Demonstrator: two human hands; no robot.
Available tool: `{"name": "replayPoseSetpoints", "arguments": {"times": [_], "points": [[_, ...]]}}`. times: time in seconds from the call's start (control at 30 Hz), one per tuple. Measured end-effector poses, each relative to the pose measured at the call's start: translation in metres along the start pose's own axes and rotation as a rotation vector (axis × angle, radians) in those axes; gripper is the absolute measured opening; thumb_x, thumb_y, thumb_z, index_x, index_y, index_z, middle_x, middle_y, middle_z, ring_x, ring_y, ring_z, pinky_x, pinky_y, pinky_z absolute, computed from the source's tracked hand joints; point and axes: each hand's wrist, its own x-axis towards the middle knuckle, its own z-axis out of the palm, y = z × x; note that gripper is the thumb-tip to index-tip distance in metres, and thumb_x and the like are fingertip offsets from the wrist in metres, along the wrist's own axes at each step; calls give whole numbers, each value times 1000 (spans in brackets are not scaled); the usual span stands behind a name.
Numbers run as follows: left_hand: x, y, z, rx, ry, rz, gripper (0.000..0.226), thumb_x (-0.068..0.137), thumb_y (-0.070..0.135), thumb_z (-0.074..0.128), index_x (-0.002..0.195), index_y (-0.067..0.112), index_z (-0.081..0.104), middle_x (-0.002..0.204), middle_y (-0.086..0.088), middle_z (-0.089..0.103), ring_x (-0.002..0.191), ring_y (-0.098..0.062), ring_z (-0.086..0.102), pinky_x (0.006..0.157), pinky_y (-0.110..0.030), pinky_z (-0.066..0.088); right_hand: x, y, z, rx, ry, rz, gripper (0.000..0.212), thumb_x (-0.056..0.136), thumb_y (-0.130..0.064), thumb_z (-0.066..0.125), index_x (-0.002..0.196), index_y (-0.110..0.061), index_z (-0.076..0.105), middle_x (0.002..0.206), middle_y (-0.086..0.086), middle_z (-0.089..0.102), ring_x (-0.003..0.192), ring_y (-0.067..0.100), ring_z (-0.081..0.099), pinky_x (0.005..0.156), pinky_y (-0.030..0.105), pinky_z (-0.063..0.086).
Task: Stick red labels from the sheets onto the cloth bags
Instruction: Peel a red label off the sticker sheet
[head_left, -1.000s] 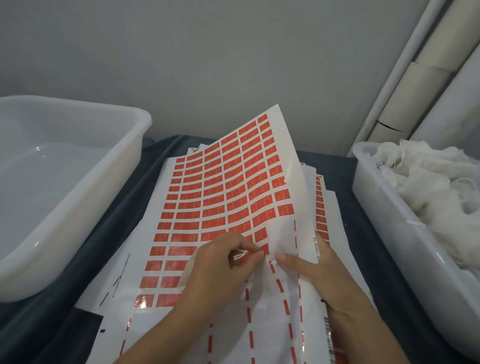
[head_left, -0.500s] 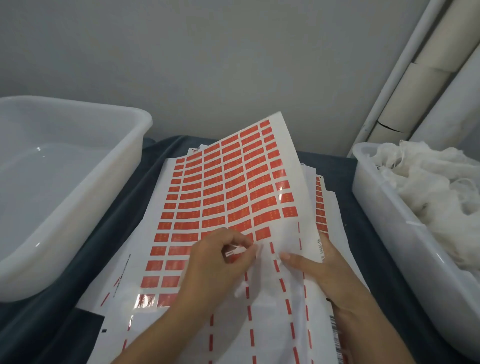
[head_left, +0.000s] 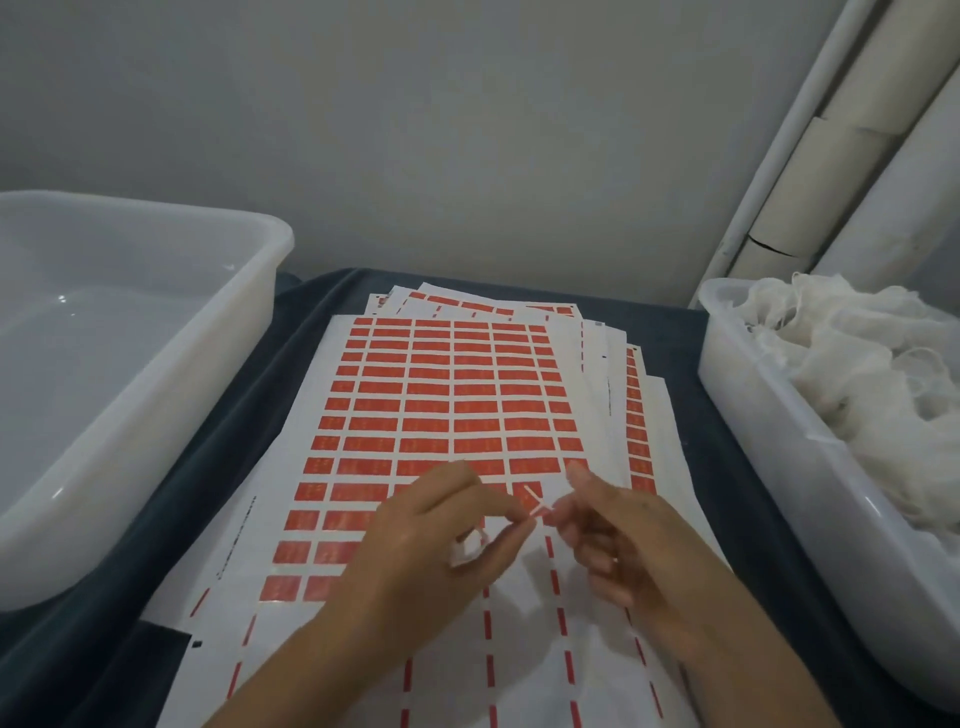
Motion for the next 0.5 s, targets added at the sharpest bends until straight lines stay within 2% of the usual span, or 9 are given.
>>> {"name": "replayPoseSetpoints", "arguments": {"times": [0.07, 0.23, 0.33, 0.43, 0.5], "points": [[-2, 1, 1, 18, -52, 11, 16, 63, 25, 71, 75, 15, 73, 74, 7, 69, 85, -8, 53, 70, 7, 33, 0, 2, -2, 4, -19, 6, 32, 53, -49, 68, 66, -20, 75, 63, 3, 62, 41, 9, 45, 40, 16, 35], [-6, -1, 3, 38, -65, 64, 14, 64, 24, 70, 74, 16, 73, 71, 6, 67, 81, -8, 51, 73, 8, 30, 1, 5, -4, 20, -22, 1, 26, 58, -34, 71, 77, -16, 75, 68, 5, 65, 40, 8, 46, 40, 15, 35], [-5, 0, 3, 45, -98, 70, 17, 64, 27, 70, 78, 17, 73, 72, 9, 67, 79, -7, 51, 71, 9, 28, 1, 6, -1, 54, -11, -29, 21, 59, -31, 70, 76, -19, 75, 75, 4, 70, 41, 8, 47, 39, 15, 35], [-3, 2, 0, -94, -75, -75, 21, 68, 36, 69, 89, 34, 65, 82, 28, 57, 71, 7, 54, 63, 10, 32, 0, 6, 0, 151, 96, -162, 19, 62, -32, 68, 79, -26, 74, 81, 2, 72, 44, 10, 50, 40, 15, 38], [-1, 1, 0, -192, -22, -236, 30, 74, 31, 71, 86, 49, 50, 79, 34, 49, 80, 12, 52, 62, 7, 36, -1, 4, 2, 134, 189, -307, 23, 61, -38, 67, 80, -26, 72, 83, -3, 73, 49, 14, 57, 44, 16, 44]]}}
